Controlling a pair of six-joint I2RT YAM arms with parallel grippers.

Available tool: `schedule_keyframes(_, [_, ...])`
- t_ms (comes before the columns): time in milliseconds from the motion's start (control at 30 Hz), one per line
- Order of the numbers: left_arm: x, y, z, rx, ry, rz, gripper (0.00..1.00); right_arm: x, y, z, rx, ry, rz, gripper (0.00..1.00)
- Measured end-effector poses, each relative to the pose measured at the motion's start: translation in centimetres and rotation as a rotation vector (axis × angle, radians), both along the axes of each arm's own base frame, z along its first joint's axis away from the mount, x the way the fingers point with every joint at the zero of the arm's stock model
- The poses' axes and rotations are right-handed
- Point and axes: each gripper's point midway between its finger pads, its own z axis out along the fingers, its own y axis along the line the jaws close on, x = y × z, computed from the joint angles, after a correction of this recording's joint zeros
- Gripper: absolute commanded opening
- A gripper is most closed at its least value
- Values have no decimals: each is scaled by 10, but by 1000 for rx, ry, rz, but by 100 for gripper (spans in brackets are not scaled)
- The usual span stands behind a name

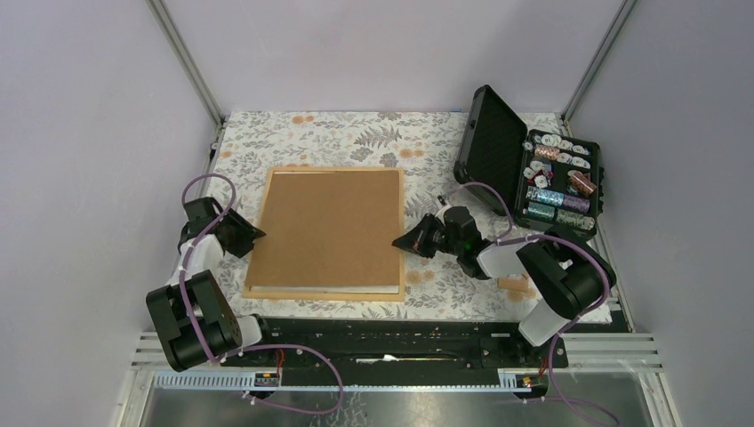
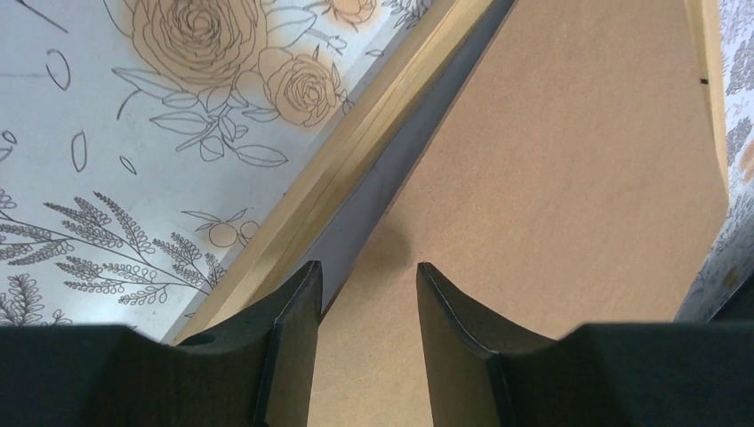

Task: Put the photo into the frame

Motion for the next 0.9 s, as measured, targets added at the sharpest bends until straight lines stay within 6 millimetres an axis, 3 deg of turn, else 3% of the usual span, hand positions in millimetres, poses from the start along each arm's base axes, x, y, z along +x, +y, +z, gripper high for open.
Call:
schedule_keyframes(667, [10,6,4,14,-27,9,48,-4,6,-14,-24,32,1,0])
schedule_keyframes(900, [11,5,5,4,-32,1,58,-4,6,-17,-46,35,0,0])
